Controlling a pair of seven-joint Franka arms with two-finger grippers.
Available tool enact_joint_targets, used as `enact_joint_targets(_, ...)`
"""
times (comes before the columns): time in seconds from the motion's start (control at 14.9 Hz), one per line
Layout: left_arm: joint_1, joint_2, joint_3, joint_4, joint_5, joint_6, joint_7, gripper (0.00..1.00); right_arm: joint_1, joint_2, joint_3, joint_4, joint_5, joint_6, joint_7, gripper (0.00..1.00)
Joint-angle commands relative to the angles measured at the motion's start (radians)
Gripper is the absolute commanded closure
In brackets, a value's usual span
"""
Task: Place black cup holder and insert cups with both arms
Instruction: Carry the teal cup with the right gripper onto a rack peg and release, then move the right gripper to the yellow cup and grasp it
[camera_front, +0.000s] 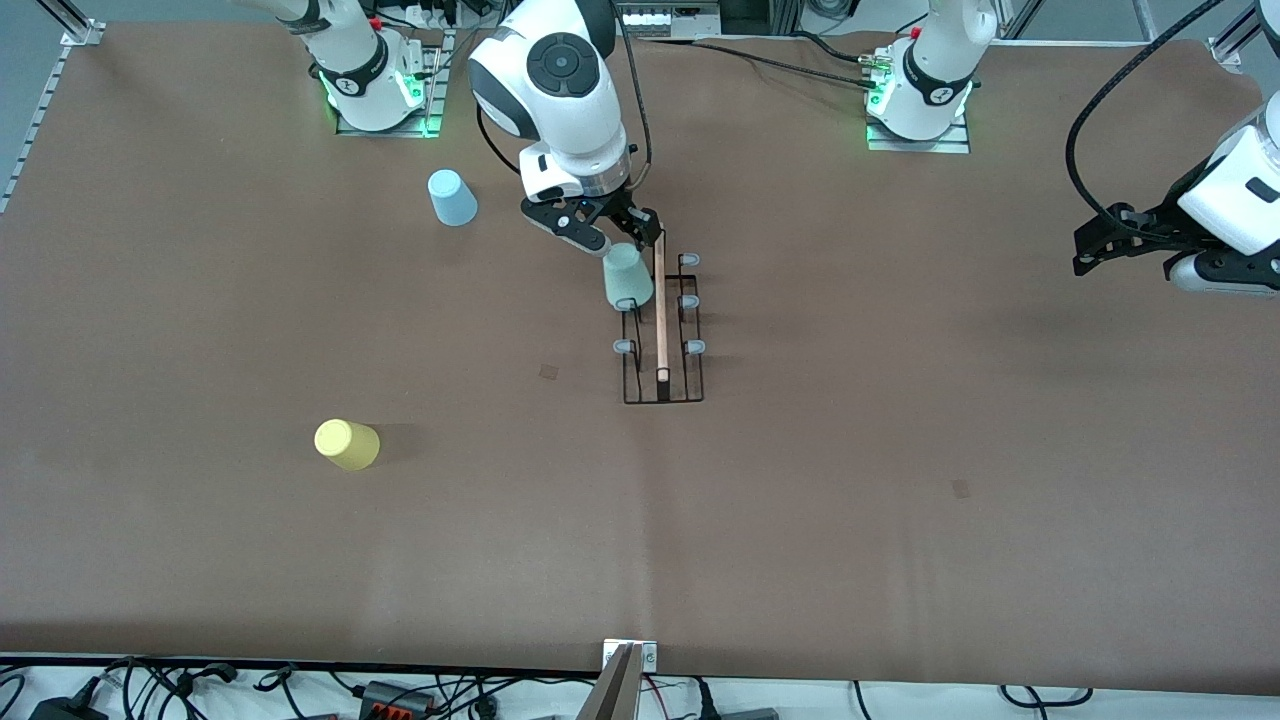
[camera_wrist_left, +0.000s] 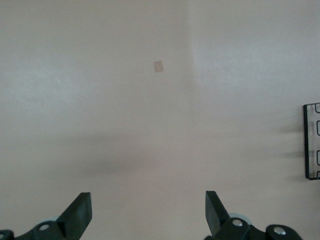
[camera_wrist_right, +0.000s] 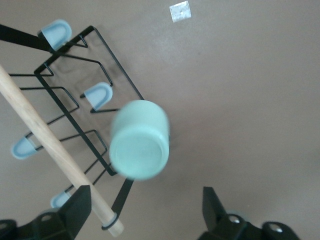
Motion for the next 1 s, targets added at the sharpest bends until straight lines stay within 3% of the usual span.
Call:
enact_joint_targets(0.0, 0.001, -0.016, 0.004, -0.011, -0.013, -0.016, 0.023, 0.00, -0.060, -0.047, -0.008, 0.016, -0.001, -0.019, -0.120, 0.00)
enact_joint_targets(0.27, 0.005, -0.018, 0.007, -0.011, -0.015, -0.020, 0.023, 0.00, -0.287, -0.128, -0.010, -0.020, 0.001, -0.157, -0.571, 0.00)
enact_joint_targets(0.54, 0.004, -0.016, -0.001, 0.001, -0.015, -0.024, 0.023, 0.00, -0.539, -0.125, -0.031, -0.049, -0.010, -0.136, -1.097, 0.00)
enact_joint_targets(0.67, 0.004, -0.015, -0.003, 0.004, -0.015, -0.024, 0.021, 0.00, -0.581, -0.098, -0.082, -0.069, -0.034, -0.060, -1.202, 0.00)
enact_joint_targets(0.8, 0.004, -0.015, -0.007, 0.004, -0.015, -0.026, 0.020, 0.00, -0.587, -0.058, -0.134, -0.118, -0.141, 0.086, -1.250, 0.00)
enact_joint_targets(0.94, 0.002, -0.016, -0.007, 0.004, -0.015, -0.027, 0.021, 0.00, -0.592, 0.002, -0.165, -0.122, -0.160, 0.213, -1.299, 0.00)
